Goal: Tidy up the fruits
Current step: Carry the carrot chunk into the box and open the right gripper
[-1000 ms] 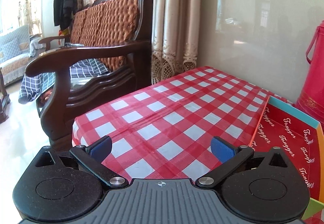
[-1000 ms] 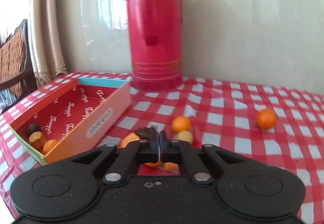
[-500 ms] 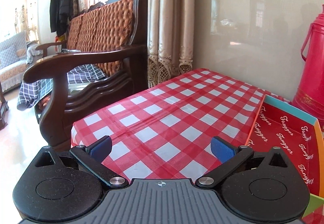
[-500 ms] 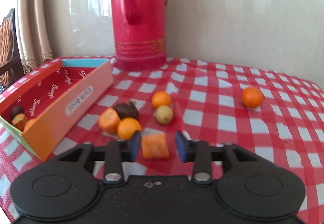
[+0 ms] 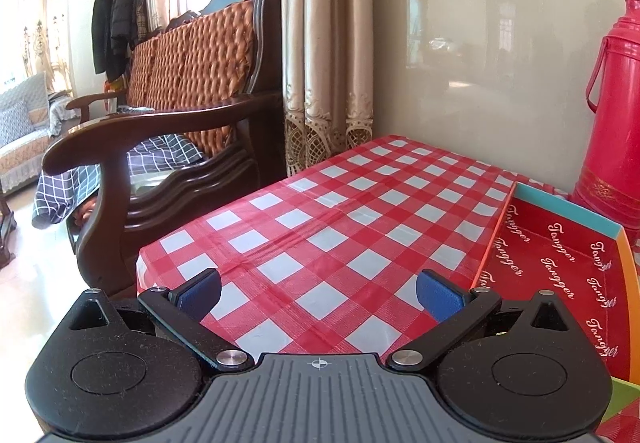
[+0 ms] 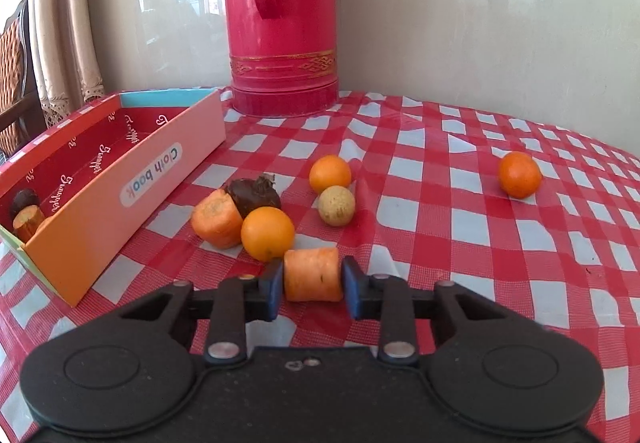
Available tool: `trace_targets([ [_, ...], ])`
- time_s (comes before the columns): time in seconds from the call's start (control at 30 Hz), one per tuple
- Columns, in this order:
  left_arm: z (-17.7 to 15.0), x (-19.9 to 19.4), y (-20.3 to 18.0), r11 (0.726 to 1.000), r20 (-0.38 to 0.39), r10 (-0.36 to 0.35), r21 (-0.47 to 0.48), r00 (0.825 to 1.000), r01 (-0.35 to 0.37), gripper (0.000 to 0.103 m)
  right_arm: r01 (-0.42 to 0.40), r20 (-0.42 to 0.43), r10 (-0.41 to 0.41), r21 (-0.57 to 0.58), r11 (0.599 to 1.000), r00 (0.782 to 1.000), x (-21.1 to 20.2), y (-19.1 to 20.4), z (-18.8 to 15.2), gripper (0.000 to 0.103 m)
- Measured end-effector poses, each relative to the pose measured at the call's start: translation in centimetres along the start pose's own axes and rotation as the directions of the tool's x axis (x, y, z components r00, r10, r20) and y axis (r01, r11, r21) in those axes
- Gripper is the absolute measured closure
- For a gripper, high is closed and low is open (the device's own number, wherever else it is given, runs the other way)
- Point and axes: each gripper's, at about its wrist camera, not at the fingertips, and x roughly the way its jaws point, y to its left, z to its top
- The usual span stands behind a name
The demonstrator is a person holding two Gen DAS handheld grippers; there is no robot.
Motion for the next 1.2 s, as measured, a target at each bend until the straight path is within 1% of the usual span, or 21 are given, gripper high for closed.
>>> trace_targets([
  [0.1,0.1,0.3,0.3,1.0,-0.019,-0.009,-0.024,1.0,0.009,0.0,-0.01,0.028,0.009,0.021,1.0,1.0,-0.6,-0.3,-0.1,0.081],
  [0.23,0.1,0.1,0.4,1.0,-0.007,0.0,-0.027,1.0,0.0,0.0,-0.019,0.1,0.016,0.029,0.999,0.995,-2.2,-0.1,0.5,0.081],
  [0.33,0.1,0.1,0.7,1.0,-0.005,0.005,-0.03,1.0,-0.005,0.0,-0.124,0.17,0.114,0.046,0.991,0.979,-3.6,0.9,1.5,0.081],
  [0.4,0.1,0.2,0.9,0.999,-0.006,0.011,-0.033,1.0,-0.012,0.0,-0.196,0.208,0.193,-0.004,0.981,0.959,-4.4,2.8,2.1,0.081],
  [0.47,0.0,0.3,1.2,0.999,-0.005,0.024,-0.033,1.0,-0.024,0.0,-0.249,0.214,0.258,-0.069,0.966,0.942,-4.6,5.2,2.5,0.081],
  [0.57,0.0,0.5,1.6,0.999,-0.011,0.028,-0.038,1.0,-0.028,0.0,-0.297,0.185,0.323,-0.153,0.942,0.928,-4.0,8.6,2.7,0.081],
  [0.63,0.0,0.6,1.7,0.999,-0.011,0.033,-0.034,0.999,-0.033,0.0,-0.304,0.168,0.339,-0.201,0.931,0.926,-3.4,10.3,2.5,0.081],
  [0.77,0.0,0.7,1.8,0.999,-0.008,0.038,-0.03,0.999,-0.039,0.0,-0.293,0.132,0.334,-0.255,0.921,0.933,-2.4,12.3,2.2,0.08],
  [0.8,0.0,0.7,1.8,0.999,-0.008,0.038,-0.03,0.999,-0.038,0.0,-0.286,0.137,0.328,-0.257,0.923,0.935,-2.4,12.3,2.1,0.076],
  [0.87,0.0,0.7,1.7,0.999,-0.006,0.035,-0.026,0.999,-0.035,0.0,-0.282,0.152,0.325,-0.247,0.927,0.933,-2.9,12.1,2.1,0.072],
  [0.9,0.0,0.6,1.6,0.999,-0.004,0.033,-0.022,0.999,-0.034,0.0,-0.278,0.165,0.32,-0.236,0.931,0.933,-3.1,11.8,2.2,0.063],
  [0.93,0.0,0.6,1.4,0.999,-0.003,0.031,-0.018,1.0,-0.031,0.0,-0.269,0.182,0.311,-0.223,0.937,0.933,-3.4,11.4,2.3,0.045],
  [0.97,0.0,0.5,1.2,1.0,-0.002,0.027,-0.014,1.0,-0.028,0.0,-0.262,0.203,0.304,-0.21,0.942,0.931,-3.8,10.9,2.2,0.038],
  [1.0,0.0,0.4,0.9,1.0,0.0,0.02,-0.009,1.0,-0.02,0.0,-0.254,0.225,0.296,-0.195,0.947,0.928,-4.3,10.2,2.1,0.036],
  [1.07,-0.1,0.0,0.2,1.0,0.012,0.001,0.006,1.0,-0.001,0.0,-0.237,0.251,0.274,-0.168,0.957,0.928,-5.1,8.9,2.3,0.036],
  [1.13,-0.1,-0.6,-0.7,0.999,0.028,-0.02,0.03,0.999,0.02,0.0,-0.207,0.281,0.238,-0.134,0.969,0.93,-5.8,7.5,2.3,0.028],
  [1.17,-0.2,-0.9,-1.3,0.998,0.035,-0.035,0.043,0.999,0.034,0.0,-0.187,0.295,0.214,-0.116,0.976,0.931,-6.1,6.8,2.3,0.025],
  [1.2,-0.2,-1.3,-1.9,0.997,0.039,-0.057,0.057,0.998,0.055,0.0,-0.16,0.309,0.182,-0.095,0.982,0.933,-6.4,6.2,2.3,0.021],
])
